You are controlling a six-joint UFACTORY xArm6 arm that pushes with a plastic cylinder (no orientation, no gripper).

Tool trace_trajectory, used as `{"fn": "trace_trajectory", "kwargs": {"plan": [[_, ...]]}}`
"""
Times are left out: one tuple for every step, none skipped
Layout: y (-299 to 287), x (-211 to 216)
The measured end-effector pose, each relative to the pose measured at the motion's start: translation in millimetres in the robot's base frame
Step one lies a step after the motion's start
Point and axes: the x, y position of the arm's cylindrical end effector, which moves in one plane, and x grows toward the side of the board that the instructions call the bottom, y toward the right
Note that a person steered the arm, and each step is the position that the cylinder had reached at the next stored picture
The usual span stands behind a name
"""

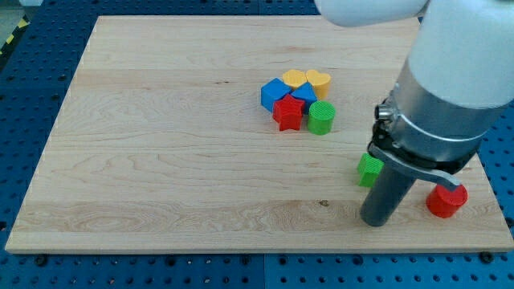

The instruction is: Push the green star into the group of blocks

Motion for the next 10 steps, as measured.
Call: {"fn": "trace_trajectory", "kwargs": {"plan": [[-1,-65],[2,-110],[0,-77],[-3,-34],[22,-37],[40,-88],[40,-145],[40,-137],[45,-95],[76,-121]]}}
